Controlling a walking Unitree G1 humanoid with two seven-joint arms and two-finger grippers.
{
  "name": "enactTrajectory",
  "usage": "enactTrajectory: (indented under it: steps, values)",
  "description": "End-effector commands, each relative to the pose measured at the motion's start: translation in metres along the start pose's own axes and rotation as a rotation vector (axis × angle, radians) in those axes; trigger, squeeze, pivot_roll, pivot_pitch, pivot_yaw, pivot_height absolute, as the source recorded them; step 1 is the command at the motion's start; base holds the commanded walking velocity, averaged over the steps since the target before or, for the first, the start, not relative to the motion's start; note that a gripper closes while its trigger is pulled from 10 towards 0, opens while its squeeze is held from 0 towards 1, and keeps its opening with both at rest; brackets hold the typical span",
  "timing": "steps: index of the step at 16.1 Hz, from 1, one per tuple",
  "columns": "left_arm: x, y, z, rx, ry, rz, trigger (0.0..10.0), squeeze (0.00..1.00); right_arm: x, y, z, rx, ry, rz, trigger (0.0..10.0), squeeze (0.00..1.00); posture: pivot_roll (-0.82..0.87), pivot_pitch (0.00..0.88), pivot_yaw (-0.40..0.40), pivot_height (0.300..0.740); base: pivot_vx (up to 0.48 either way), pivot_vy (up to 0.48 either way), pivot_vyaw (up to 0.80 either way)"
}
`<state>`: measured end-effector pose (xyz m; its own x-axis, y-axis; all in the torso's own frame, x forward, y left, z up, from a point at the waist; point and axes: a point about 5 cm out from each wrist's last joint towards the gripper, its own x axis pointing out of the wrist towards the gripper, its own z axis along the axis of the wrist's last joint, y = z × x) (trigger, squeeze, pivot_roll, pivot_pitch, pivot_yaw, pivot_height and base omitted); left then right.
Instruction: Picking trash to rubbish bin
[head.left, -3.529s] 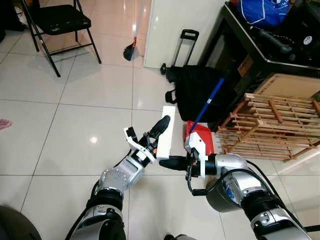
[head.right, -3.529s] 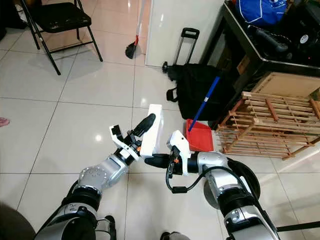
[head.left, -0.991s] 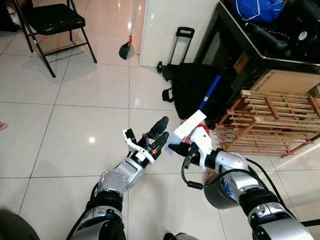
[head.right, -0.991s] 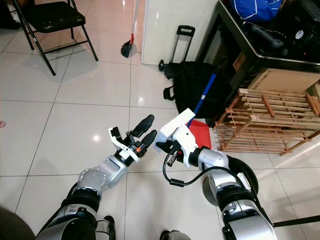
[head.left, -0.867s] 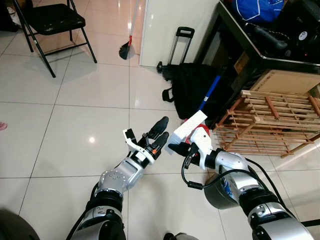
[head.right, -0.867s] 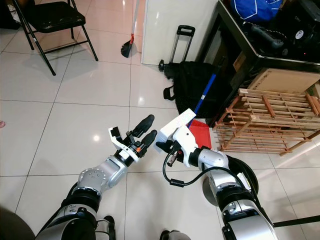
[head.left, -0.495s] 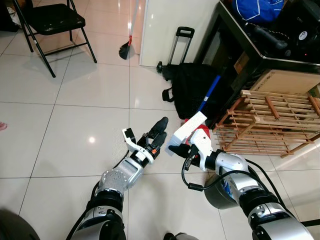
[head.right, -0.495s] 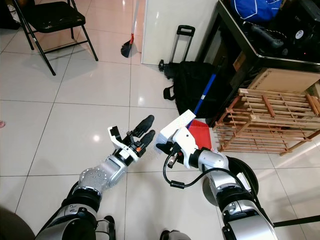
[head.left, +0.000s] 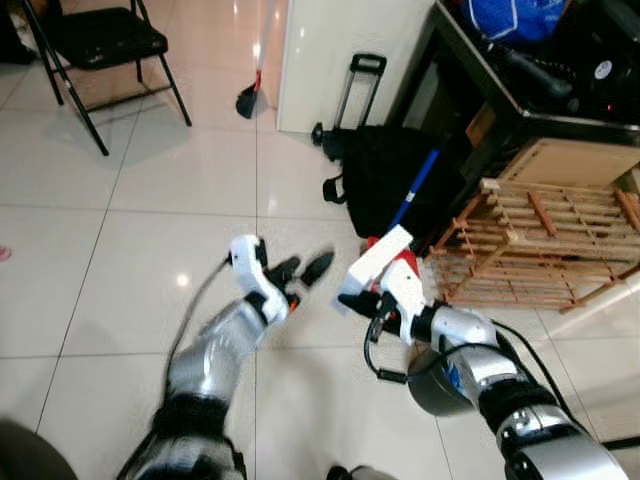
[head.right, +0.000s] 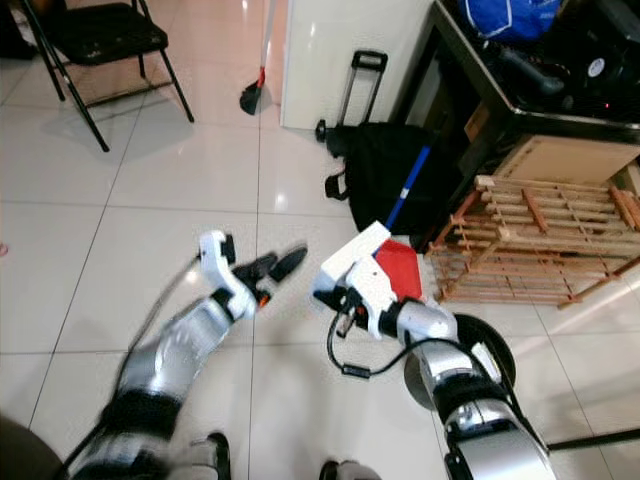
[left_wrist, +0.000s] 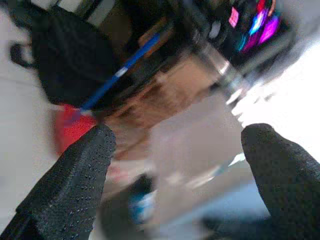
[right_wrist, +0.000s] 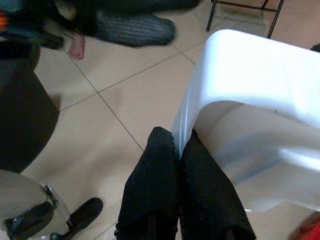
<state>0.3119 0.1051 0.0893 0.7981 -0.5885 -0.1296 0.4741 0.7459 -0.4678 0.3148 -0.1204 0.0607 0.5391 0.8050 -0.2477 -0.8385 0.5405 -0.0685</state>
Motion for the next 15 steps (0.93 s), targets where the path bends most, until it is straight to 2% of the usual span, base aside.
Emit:
enactTrajectory:
  steps: [1,2,3,4,6,7,8,10,12,15]
  values:
    - [0.0,-0.013,0.003,0.202,0.05,-0.038,10.0,0.0,-0.004,-0.008,0.002,-0.014,0.008,-0.028,10.0,0.24,-0.04,0.149,-0.158,0.74,0.0,0.0,0.0]
    - [-0.009,-0.013,0.002,0.38,0.115,-0.054,10.0,0.0,-0.004,-0.01,0.004,-0.011,0.01,-0.035,10.0,0.27,-0.04,0.152,-0.159,0.74,0.0,0.0,0.0]
    - [-0.014,-0.014,0.0,0.479,0.155,-0.076,10.0,0.0,-0.003,-0.011,0.005,-0.01,0.011,-0.038,10.0,0.29,-0.03,0.154,-0.159,0.74,0.0,0.0,0.0]
    - [-0.025,-0.012,0.001,0.627,0.194,-0.086,10.0,0.0,-0.003,-0.012,0.007,-0.006,0.002,-0.034,10.0,0.33,-0.03,0.155,-0.158,0.74,0.0,0.0,0.0]
    - [-0.029,-0.009,0.004,0.699,0.2,-0.077,10.0,0.0,-0.003,-0.013,0.008,-0.001,-0.006,-0.03,10.0,0.33,-0.03,0.156,-0.159,0.74,0.0,0.0,0.0]
    - [-0.033,-0.007,0.006,0.81,0.22,-0.066,10.0,0.0,-0.003,-0.013,0.008,0.0,-0.007,-0.03,10.0,0.33,-0.03,0.159,-0.159,0.74,0.0,0.0,0.0]
    - [-0.035,-0.004,0.01,0.956,0.234,-0.053,10.0,0.0,-0.003,-0.012,0.007,-0.001,-0.004,-0.037,10.0,0.35,-0.03,0.158,-0.158,0.74,0.0,0.0,0.0]
    - [-0.038,-0.002,0.012,1.011,0.224,-0.052,10.0,0.0,-0.003,-0.012,0.006,0.004,-0.006,-0.044,10.0,0.36,-0.03,0.159,-0.156,0.74,0.0,0.0,0.0]
    - [-0.044,-0.001,0.021,1.001,0.165,-0.048,10.0,0.0,-0.003,-0.012,0.006,0.013,-0.021,-0.052,10.0,0.38,-0.03,0.161,-0.156,0.74,0.0,0.0,0.0]
    - [-0.054,0.007,0.017,0.974,0.19,-0.047,10.0,0.0,-0.009,-0.017,0.011,0.039,-0.051,-0.027,10.0,0.39,-0.03,0.163,-0.154,0.74,0.0,0.0,0.0]
